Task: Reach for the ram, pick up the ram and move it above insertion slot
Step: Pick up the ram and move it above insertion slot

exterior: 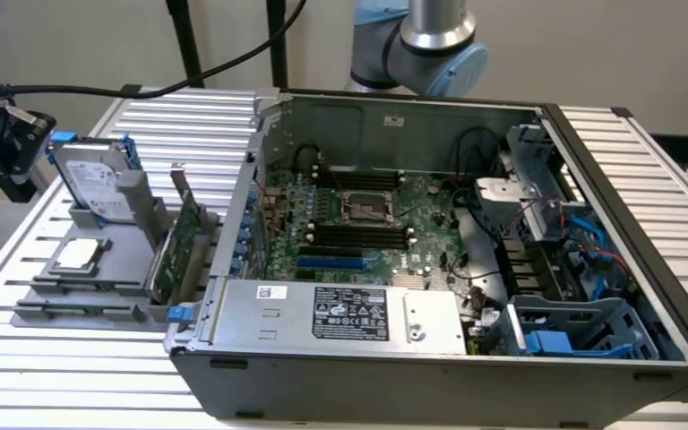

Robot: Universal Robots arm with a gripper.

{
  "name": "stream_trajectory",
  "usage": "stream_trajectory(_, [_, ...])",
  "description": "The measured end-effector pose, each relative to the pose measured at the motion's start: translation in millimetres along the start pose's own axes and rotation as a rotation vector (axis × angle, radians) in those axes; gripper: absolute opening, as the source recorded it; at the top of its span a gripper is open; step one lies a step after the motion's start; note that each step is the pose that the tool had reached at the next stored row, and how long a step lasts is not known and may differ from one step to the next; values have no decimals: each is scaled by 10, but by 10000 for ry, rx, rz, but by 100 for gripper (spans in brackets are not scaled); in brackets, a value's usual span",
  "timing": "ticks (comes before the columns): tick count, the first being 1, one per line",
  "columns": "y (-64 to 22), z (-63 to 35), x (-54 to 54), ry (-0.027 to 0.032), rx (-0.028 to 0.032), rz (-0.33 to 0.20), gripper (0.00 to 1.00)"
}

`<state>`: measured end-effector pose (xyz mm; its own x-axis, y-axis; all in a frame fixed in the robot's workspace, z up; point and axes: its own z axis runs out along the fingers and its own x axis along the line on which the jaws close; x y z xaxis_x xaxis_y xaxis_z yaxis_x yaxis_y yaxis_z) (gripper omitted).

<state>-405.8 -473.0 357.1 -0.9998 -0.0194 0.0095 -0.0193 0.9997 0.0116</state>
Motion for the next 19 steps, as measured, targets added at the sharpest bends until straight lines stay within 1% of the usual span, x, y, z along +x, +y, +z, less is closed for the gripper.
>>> stream_trajectory(2, [0, 0, 0, 4, 4, -213, 11])
stream_trajectory(19, [0, 5, 0, 38, 35, -3296, 11])
